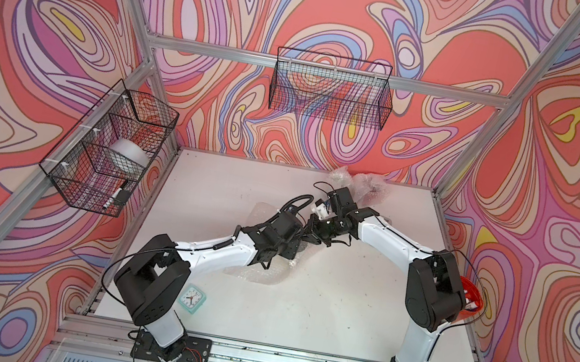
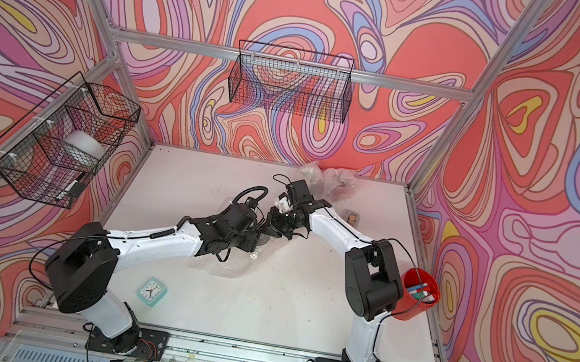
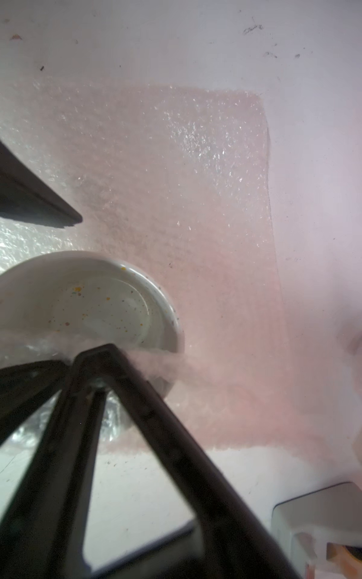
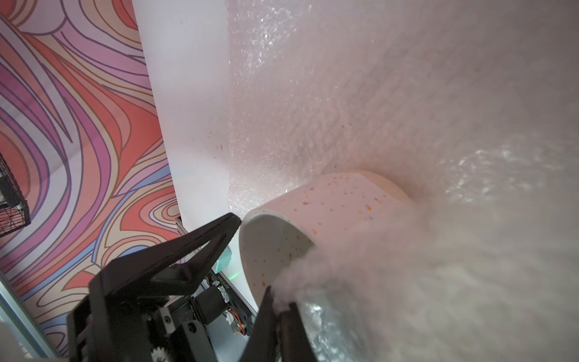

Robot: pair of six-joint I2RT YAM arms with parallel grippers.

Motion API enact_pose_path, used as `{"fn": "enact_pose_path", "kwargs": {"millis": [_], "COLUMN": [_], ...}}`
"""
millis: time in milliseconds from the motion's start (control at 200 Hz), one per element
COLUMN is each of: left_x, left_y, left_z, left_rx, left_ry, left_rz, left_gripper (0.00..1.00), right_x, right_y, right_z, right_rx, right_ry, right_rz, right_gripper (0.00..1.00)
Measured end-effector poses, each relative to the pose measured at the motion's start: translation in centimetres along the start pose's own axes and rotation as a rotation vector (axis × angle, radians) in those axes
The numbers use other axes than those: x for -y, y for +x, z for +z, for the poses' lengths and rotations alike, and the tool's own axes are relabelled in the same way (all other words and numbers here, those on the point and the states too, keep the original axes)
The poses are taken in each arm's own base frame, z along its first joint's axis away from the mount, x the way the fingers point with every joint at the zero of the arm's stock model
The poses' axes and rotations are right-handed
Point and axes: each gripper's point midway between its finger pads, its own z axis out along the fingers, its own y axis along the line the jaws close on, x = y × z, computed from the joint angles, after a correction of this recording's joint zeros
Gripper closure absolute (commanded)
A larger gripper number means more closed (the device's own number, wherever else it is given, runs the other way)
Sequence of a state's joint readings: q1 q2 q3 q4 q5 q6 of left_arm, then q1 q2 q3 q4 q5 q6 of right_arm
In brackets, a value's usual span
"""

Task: Wrap mugs in bubble wrap
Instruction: Wrap the mug in bubble wrap.

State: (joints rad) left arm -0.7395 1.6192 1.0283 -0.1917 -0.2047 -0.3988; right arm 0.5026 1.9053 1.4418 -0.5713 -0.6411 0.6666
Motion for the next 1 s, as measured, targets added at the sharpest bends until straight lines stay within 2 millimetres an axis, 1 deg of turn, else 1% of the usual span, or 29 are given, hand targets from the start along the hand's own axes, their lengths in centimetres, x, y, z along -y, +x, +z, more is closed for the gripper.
{"fn": "enact_pose_path", "kwargs": {"millis": [35,90,165,290,346,391,481,601,666,756,811,911,1002], "left_x": [-0.1,-0.2,-0.4,-0.5,-0.5,-0.5,-0.5,-0.6,-0.7,-0.7,-0.7,-0.7,-0.8], "left_y": [0.1,0.4,0.5,0.5,0.5,0.5,0.5,0.6,0.7,0.7,0.7,0.7,1.0], "left_z": [0.3,0.6,0.7,0.7,0.7,0.7,0.8,1.0,1.1,1.1,1.1,1.1,1.2], "left_rx": [-0.004,-0.012,-0.015,-0.013,-0.012,-0.012,-0.015,-0.016,-0.017,-0.016,-0.015,-0.017,-0.025], "left_ry": [-0.008,-0.019,-0.027,-0.034,-0.035,-0.034,-0.036,-0.044,-0.048,-0.052,-0.051,-0.048,-0.04], "left_rz": [-0.004,-0.011,-0.02,-0.034,-0.039,-0.043,-0.051,-0.068,-0.075,-0.09,-0.098,-0.116,-0.139], "left_gripper": [0.31,0.31,0.31,0.31,0.31,0.31,0.31,0.3,0.3,0.3,0.27,0.17,0.14], "right_x": [0.0,-0.1,0.0,0.3,0.6,1.0,2.1,3.7,4.5,5.4,5.6,5.9,6.3], "right_y": [-0.1,-0.4,-0.6,-0.2,-0.1,0.0,0.7,1.8,2.0,2.0,1.9,2.0,2.2], "right_z": [-0.2,-0.8,-2.5,-5.7,-6.5,-6.6,-5.7,-3.3,-2.0,-0.8,-0.3,0.3,0.7], "right_rx": [0.012,0.04,0.103,0.198,0.22,0.227,0.197,0.124,0.093,0.063,0.055,0.045,0.034], "right_ry": [0.009,0.027,0.079,0.163,0.201,0.229,0.281,0.348,0.385,0.44,0.463,0.479,0.483], "right_rz": [-0.008,-0.036,-0.059,-0.082,-0.08,-0.079,-0.071,-0.057,-0.053,-0.05,-0.051,-0.049,-0.036], "right_gripper": [0.66,0.59,0.54,0.45,0.44,0.43,0.41,0.41,0.41,0.41,0.41,0.41,0.41]}}
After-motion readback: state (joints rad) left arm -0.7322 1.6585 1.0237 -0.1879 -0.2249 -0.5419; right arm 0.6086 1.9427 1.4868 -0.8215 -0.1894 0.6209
